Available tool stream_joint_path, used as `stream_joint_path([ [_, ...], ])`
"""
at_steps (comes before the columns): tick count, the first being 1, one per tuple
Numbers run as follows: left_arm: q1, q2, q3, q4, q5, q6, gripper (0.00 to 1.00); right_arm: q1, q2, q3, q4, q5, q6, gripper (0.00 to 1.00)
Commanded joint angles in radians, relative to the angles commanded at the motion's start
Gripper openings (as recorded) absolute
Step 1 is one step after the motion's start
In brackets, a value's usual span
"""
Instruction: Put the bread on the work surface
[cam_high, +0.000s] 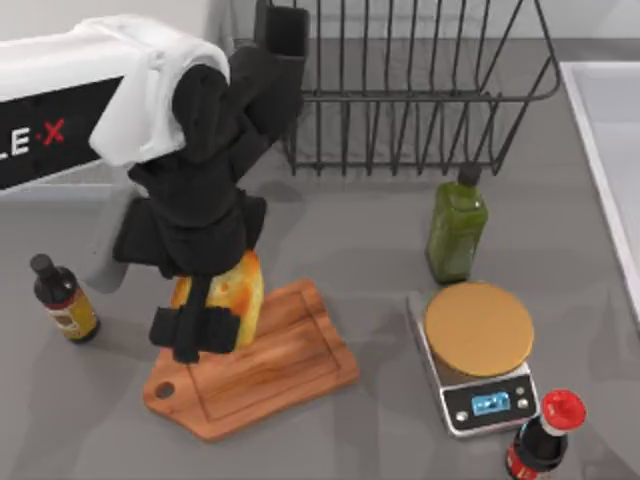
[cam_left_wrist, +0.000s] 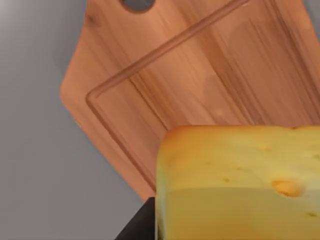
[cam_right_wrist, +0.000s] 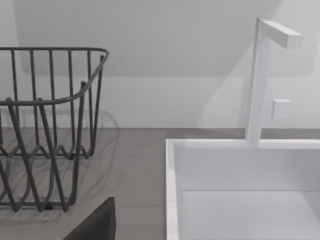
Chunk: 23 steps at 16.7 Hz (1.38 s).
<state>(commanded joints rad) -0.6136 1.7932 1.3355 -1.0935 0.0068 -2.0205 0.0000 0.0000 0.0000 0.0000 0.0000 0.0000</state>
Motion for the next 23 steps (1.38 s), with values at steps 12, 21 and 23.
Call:
stream_joint_path([
  [12,-0.024,0.051,-0.014,0.043,-0.016,-0.172,0.00,0.000,0.000,0.000,0.000,0.000,0.000,1.00],
  [21,-0.026,0.093,-0.087,0.152,-0.016,-0.172,0.00,0.000,0.000,0.000,0.000,0.000,0.000,1.00],
  [23,-0.026,0.101,-0.103,0.183,-0.016,-0.171,0.00,0.000,0.000,0.000,0.000,0.000,0.000,1.00],
])
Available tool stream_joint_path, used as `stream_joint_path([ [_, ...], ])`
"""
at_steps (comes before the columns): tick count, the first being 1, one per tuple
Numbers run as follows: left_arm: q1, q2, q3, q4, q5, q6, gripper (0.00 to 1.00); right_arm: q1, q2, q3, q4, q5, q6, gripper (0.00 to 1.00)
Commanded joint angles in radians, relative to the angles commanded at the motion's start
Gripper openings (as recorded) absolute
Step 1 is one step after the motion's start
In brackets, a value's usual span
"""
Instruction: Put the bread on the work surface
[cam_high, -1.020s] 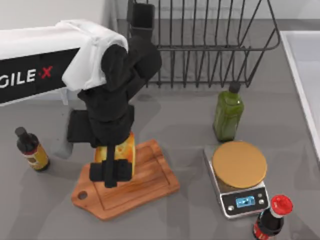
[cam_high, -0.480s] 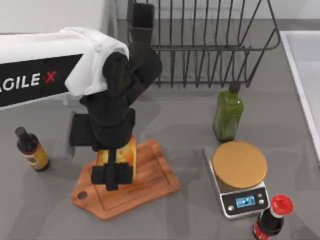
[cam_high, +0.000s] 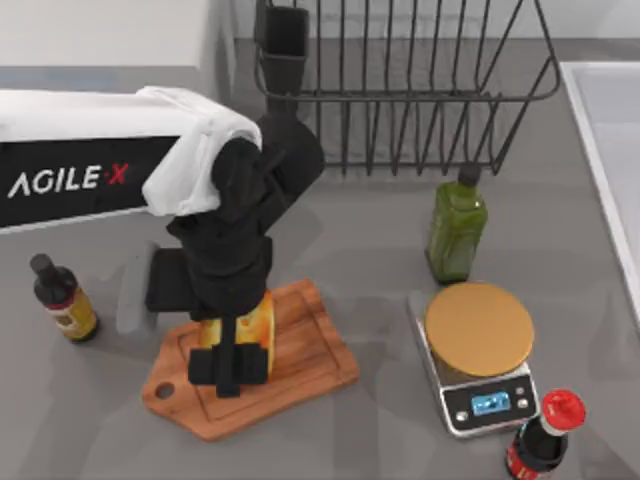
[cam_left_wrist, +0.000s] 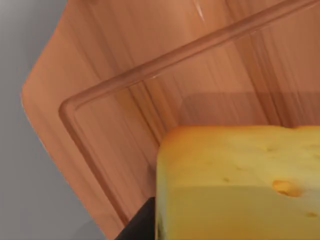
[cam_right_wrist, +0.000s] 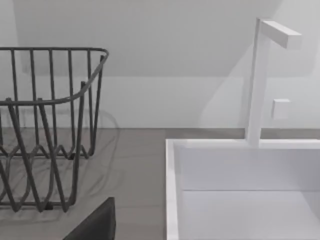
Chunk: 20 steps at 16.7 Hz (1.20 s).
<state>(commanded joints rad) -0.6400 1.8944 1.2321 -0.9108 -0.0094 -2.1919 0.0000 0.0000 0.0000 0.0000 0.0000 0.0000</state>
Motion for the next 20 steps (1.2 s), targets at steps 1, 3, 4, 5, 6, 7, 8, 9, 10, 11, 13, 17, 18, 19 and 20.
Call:
stream_joint_path([
  [1,0.000,0.005,-0.008,0.013,0.000,-0.001,0.00,0.000,0.000,0.000,0.000,0.000,0.000,1.00],
  [3,-0.001,0.011,-0.015,0.022,0.000,-0.001,0.00,0.000,0.000,0.000,0.000,0.000,0.000,1.00],
  [4,-0.001,0.011,-0.015,0.022,0.000,-0.001,0.00,0.000,0.000,0.000,0.000,0.000,0.000,1.00],
  [5,-0.001,0.011,-0.015,0.022,0.000,-0.001,0.00,0.000,0.000,0.000,0.000,0.000,0.000,1.00],
  [6,-0.001,0.011,-0.015,0.022,0.000,-0.001,0.00,0.000,0.000,0.000,0.000,0.000,0.000,1.00],
  [7,-0.001,0.011,-0.015,0.022,0.000,-0.001,0.08,0.000,0.000,0.000,0.000,0.000,0.000,1.00],
  [8,-0.001,0.011,-0.015,0.022,0.000,-0.001,0.15,0.000,0.000,0.000,0.000,0.000,0.000,1.00],
  [9,-0.001,0.011,-0.015,0.022,0.000,-0.001,0.23,0.000,0.000,0.000,0.000,0.000,0.000,1.00],
  [10,-0.001,0.011,-0.015,0.022,0.000,-0.001,0.30,0.000,0.000,0.000,0.000,0.000,0.000,1.00],
  [11,-0.001,0.011,-0.015,0.022,0.000,-0.001,0.38,0.000,0.000,0.000,0.000,0.000,0.000,1.00],
  [13,-0.001,0.011,-0.015,0.022,0.000,-0.001,0.53,0.000,0.000,0.000,0.000,0.000,0.000,1.00],
  [17,-0.001,0.011,-0.015,0.022,0.000,-0.001,0.83,0.000,0.000,0.000,0.000,0.000,0.000,1.00],
  [18,-0.001,0.011,-0.015,0.022,0.000,-0.001,0.90,0.000,0.000,0.000,0.000,0.000,0.000,1.00],
  [19,-0.001,0.011,-0.015,0.022,0.000,-0.001,0.98,0.000,0.000,0.000,0.000,0.000,0.000,1.00],
  [20,-0.001,0.011,-0.015,0.022,0.000,-0.001,1.00,0.000,0.000,0.000,0.000,0.000,0.000,1.00],
])
